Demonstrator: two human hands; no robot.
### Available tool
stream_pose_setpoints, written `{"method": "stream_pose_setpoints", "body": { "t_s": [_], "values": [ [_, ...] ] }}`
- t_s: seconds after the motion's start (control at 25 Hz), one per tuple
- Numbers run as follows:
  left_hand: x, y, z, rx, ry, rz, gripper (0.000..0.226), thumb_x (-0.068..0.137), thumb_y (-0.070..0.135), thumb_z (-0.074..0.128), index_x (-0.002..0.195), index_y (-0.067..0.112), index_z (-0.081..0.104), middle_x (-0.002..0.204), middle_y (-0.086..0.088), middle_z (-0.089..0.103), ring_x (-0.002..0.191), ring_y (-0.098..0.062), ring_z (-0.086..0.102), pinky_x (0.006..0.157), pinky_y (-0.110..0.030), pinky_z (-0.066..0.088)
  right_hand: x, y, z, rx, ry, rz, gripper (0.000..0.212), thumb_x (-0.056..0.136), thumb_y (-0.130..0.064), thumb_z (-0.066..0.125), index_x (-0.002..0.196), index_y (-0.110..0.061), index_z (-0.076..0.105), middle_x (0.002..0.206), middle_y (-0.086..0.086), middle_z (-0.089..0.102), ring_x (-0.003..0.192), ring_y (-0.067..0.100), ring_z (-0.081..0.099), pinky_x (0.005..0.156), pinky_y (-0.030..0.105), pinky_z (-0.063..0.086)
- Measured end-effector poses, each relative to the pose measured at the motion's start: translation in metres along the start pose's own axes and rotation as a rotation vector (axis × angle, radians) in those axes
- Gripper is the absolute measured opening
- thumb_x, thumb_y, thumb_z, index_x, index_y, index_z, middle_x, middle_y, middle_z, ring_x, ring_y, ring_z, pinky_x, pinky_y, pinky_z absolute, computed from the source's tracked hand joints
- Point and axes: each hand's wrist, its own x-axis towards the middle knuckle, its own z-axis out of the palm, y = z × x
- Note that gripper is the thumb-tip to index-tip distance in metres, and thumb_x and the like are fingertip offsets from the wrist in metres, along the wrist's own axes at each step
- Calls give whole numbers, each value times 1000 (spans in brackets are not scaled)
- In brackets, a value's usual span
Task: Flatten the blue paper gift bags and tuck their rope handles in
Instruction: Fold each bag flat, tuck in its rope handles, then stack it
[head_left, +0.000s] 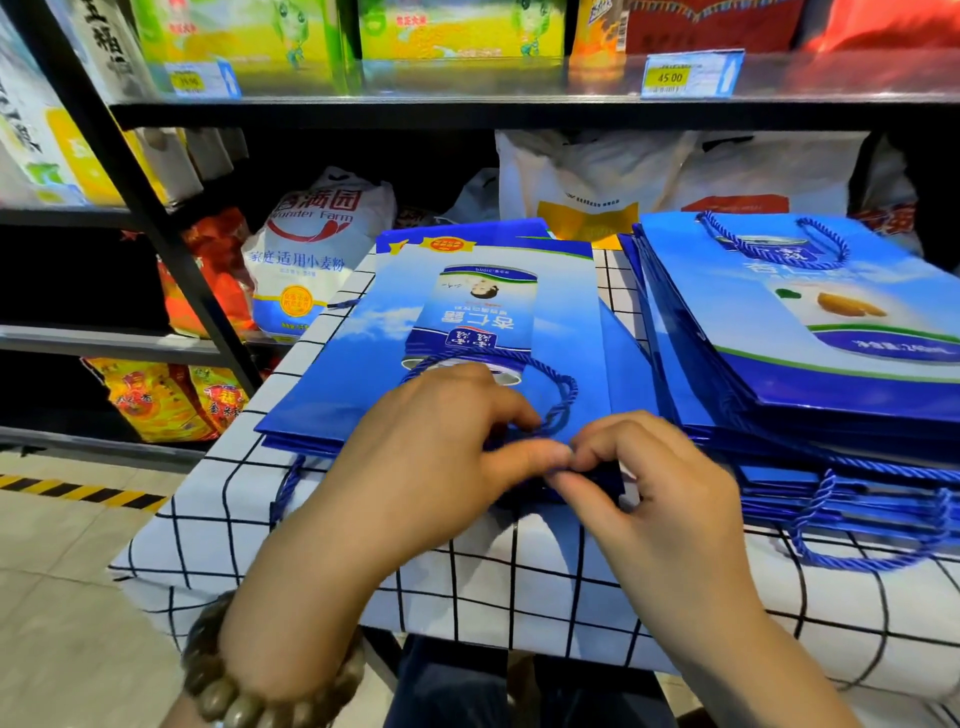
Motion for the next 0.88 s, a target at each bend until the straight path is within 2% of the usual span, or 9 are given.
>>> {"method": "stream_pose_setpoints", "body": {
  "t_s": [0.08, 0.16, 0.28, 0.4, 0.52, 0.64, 0.72, 0.8, 0.88],
  "values": [
    [-10, 0, 0, 97, 4, 56, 50, 70, 68, 54, 110, 39, 62, 93, 12, 51, 95, -5, 47, 72, -26, 37, 1, 1, -1, -29, 40, 34, 18, 70, -39, 63, 71, -23, 55, 70, -9, 54, 68, 6, 49, 63, 12, 38],
    [-12, 2, 5, 272, 52, 112, 48, 76, 63, 54, 117, 39, 55, 98, 11, 45, 103, -8, 43, 68, -27, 32, 1, -1, -4, 77, 82, 100, 21, 70, -43, 61, 71, -22, 61, 71, -9, 59, 70, 6, 54, 62, 7, 38],
    [-6, 6, 7, 336, 90, 171, 42, 83, 59, 47, 115, 35, 57, 99, 8, 48, 99, -13, 50, 63, -27, 31, 0, -3, -10, 212, 189, 147, 16, 76, -39, 57, 83, -26, 61, 85, -14, 61, 76, 2, 59, 66, 11, 46],
    [3, 0, 0, 140, 170, 224, 41, 80, 59, 47, 96, 29, 69, 86, 6, 57, 83, -18, 58, 63, -30, 43, -3, -3, -8, 223, 266, 123, 19, 78, -35, 57, 97, -30, 56, 95, -13, 56, 85, 4, 58, 72, 22, 49],
    [7, 4, 1, 29, 498, 245, 36, 83, 43, 44, 81, 18, 70, 74, 2, 61, 69, -18, 56, 58, -33, 44, 1, -17, 4, 399, 222, 192, 49, 72, -40, 62, 118, -48, 44, 113, -17, 55, 102, 6, 57, 83, 20, 48],
    [4, 15, -9, -118, 959, 209, 23, 90, 21, 49, 77, 9, 63, 73, 1, 52, 67, -11, 45, 61, -21, 35, 12, -32, 23, 275, 1, 77, 67, 73, -45, 57, 134, -25, 41, 134, -6, 50, 120, 4, 46, 99, 15, 37],
    [1, 9, -16, -373, 1154, 175, 19, 93, 23, 46, 77, 17, 54, 71, -6, 49, 68, -22, 46, 66, -31, 46, 19, -40, 36, 149, -74, -58, 66, 75, -44, 54, 132, -11, 48, 138, 5, 49, 125, 11, 42, 104, 17, 30],
    [-4, 2, -24, -746, 1184, 92, 21, 93, 31, 46, 74, 22, 49, 74, -18, 52, 69, -39, 51, 63, -48, 51, 23, -43, 41, 112, -16, -135, 54, 80, -36, 54, 125, -7, 54, 133, 8, 54, 122, 13, 45, 103, 19, 31],
    [-9, -2, -24, -1046, 1112, -79, 23, 96, 27, 44, 76, 19, 51, 76, -11, 58, 68, -31, 57, 52, -36, 53, 24, -35, 35, 89, 94, -181, 40, 83, -28, 54, 115, -6, 62, 124, 8, 60, 116, 13, 51, 101, 20, 36]
  ]
}}
